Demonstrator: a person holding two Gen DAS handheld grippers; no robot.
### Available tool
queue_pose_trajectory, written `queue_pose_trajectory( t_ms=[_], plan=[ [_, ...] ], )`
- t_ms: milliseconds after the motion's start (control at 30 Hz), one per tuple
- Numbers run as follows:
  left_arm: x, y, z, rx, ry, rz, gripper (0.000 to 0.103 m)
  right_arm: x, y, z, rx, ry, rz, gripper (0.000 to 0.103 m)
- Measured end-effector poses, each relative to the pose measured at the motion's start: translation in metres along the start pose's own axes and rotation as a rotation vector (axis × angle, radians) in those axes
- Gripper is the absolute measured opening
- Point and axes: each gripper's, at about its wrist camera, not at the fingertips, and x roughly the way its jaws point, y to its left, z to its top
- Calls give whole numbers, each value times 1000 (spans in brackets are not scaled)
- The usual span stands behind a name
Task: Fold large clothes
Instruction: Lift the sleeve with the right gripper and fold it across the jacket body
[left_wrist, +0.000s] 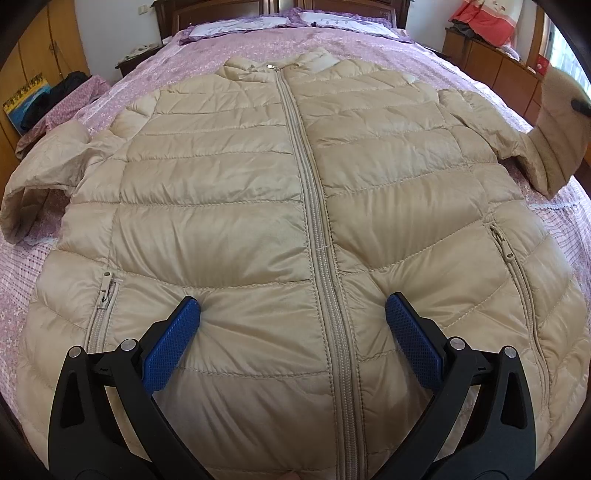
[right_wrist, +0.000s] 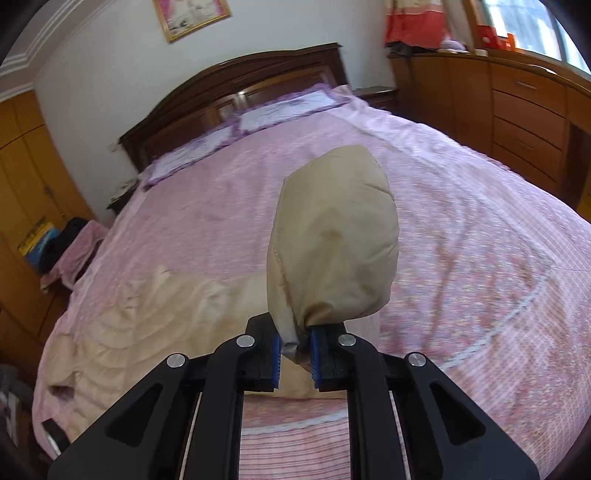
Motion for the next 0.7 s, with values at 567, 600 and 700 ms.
queue_pose_trajectory(
  t_ms=[567,600,700],
  plan=[
    [2,2,-1,-3,-32,-20,100,21,145,-8,-168,105,242,13],
    [2,2,-1,-3,-35,-20,100,24,150,-10,-167,117,255,13],
    [2,3,-1,-3,-39,-23,100,37,172,-17,-174,160,294,13]
  ],
)
